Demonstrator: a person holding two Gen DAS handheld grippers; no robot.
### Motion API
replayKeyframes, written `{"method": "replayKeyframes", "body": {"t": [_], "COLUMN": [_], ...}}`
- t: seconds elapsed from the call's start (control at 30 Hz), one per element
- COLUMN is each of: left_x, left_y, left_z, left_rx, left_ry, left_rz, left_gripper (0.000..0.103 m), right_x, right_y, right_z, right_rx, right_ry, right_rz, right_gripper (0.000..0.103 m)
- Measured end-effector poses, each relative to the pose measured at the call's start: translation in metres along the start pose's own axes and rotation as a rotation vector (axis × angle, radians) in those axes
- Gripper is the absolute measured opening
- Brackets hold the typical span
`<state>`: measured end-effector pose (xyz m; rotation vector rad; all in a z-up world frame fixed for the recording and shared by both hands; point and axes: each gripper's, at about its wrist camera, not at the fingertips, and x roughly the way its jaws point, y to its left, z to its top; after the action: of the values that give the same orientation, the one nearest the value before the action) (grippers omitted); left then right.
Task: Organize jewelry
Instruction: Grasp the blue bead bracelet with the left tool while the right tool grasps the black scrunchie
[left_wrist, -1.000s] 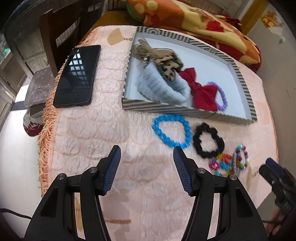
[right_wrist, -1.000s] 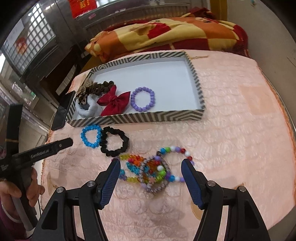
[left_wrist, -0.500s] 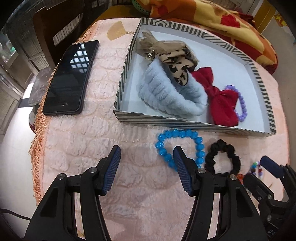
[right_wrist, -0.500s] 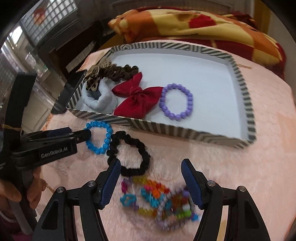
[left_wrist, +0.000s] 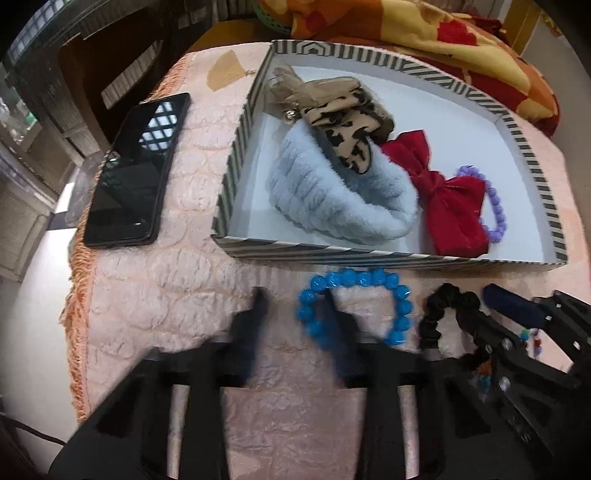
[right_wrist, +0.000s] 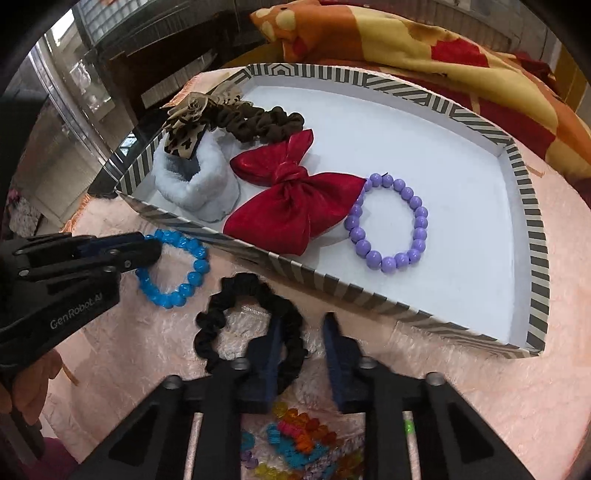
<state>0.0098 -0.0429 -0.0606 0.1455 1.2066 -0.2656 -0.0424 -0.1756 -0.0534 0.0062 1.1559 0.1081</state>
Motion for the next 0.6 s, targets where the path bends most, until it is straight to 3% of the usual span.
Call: {"method": "replayKeyframes", "body": {"t": [0.23, 0.6], "left_x": [-0.01, -0.064], "left_y": [0.012, 0.027], "left_z": [-0.004, 0.0], "left_rx": [-0.01, 0.027], "left_ry": [0.039, -0.038], "left_rz": [-0.083, -0.126], "left_gripper": [0.008, 0.008], "right_x": [-0.026, -0.087], "right_y": [-0.009, -0.013], "right_z": [-0.001, -0.004], "right_rx": [0.051, 0.117], "right_ry": [-0.045, -0.16], "right_rz": [0.061, 0.073], "right_gripper": [0.008, 0.008]}}
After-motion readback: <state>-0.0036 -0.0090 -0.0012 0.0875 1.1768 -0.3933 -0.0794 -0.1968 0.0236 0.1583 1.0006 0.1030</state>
